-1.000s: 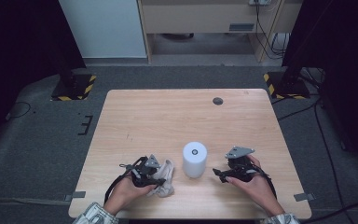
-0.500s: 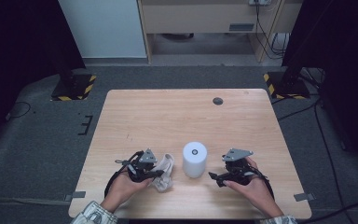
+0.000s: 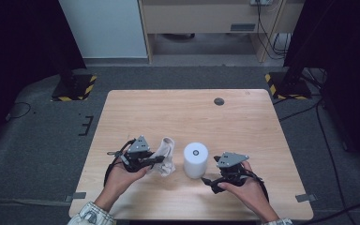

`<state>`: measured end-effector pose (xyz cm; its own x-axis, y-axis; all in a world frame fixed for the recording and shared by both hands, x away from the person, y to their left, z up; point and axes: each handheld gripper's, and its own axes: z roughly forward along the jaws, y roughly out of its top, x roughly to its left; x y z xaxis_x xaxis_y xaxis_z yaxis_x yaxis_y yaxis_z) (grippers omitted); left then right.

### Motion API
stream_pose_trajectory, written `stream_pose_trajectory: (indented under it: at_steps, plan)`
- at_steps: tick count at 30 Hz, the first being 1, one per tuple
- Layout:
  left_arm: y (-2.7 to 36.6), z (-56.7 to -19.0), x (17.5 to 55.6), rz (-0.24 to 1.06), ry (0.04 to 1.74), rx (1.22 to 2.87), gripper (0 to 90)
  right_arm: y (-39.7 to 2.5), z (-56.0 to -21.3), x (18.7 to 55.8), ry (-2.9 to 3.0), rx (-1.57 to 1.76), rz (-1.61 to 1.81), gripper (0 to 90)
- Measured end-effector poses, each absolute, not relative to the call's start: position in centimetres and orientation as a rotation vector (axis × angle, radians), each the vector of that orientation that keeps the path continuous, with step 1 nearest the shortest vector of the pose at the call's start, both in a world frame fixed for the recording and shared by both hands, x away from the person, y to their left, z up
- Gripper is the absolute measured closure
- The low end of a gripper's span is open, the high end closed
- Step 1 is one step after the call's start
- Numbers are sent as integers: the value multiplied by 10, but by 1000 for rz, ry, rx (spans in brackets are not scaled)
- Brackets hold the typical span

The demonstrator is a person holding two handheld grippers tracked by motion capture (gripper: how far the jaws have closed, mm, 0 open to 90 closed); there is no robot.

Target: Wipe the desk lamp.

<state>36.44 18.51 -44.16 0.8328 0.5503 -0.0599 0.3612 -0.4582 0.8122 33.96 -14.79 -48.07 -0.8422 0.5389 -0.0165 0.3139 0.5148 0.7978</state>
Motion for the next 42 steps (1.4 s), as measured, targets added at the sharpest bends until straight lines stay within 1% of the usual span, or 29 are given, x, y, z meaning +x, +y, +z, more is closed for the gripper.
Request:
stream_pose_trajectory:
  at_steps: [2,6,7,16,19,22,25,34,42]
  plan:
    - [182,-436,365,271,645,2099,776,-147,-480,341,2491,720,1241,136]
    - [180,-429,373,247,629,2072,776,-145,-478,342,2492,694,1261,161]
    - [180,-428,374,242,630,2063,776,-145,-478,342,2499,690,1267,179]
    - [177,-423,371,218,608,2039,774,-144,-473,345,2484,657,1314,194]
    - [172,-427,371,196,600,2032,773,-142,-474,351,2479,673,1331,164]
    - [164,-434,369,191,588,2053,772,-138,-473,357,2474,653,1339,154]
    - [158,-440,370,171,581,2068,773,-139,-469,360,2448,646,1369,192]
    - [143,-455,368,153,568,2113,773,-136,-472,365,2468,631,1361,186]
    - [132,-474,370,169,567,2223,772,-136,-472,366,2472,627,1364,184]
